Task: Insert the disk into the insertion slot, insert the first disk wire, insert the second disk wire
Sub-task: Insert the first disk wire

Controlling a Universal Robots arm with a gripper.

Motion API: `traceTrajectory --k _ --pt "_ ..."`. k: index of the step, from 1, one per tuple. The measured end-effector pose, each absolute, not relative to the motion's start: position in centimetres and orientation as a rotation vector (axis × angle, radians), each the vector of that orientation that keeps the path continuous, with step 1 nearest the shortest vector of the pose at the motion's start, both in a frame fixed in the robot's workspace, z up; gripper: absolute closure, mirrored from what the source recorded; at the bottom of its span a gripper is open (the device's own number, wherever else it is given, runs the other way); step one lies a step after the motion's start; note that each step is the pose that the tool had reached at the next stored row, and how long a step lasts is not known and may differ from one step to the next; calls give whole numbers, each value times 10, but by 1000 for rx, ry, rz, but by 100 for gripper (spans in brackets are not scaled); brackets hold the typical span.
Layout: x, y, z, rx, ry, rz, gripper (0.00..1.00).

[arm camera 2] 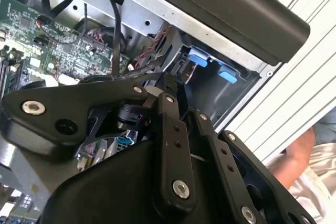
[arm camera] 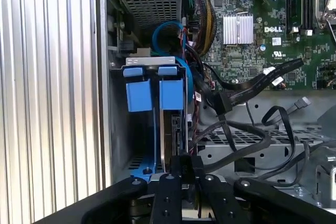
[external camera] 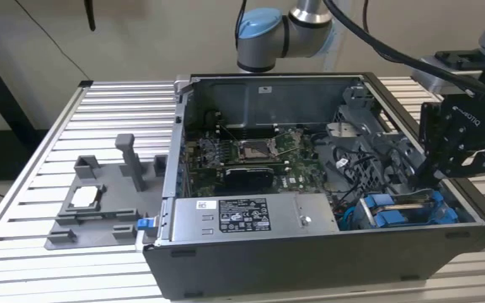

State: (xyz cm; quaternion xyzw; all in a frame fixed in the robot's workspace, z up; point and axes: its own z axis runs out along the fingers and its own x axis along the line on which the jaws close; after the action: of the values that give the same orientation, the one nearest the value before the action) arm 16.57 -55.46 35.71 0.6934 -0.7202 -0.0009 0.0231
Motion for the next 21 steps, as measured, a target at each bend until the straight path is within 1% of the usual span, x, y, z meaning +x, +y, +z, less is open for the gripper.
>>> traceTrajectory --k 21 --pt "166 -558 344 2147 -2230 -2 81"
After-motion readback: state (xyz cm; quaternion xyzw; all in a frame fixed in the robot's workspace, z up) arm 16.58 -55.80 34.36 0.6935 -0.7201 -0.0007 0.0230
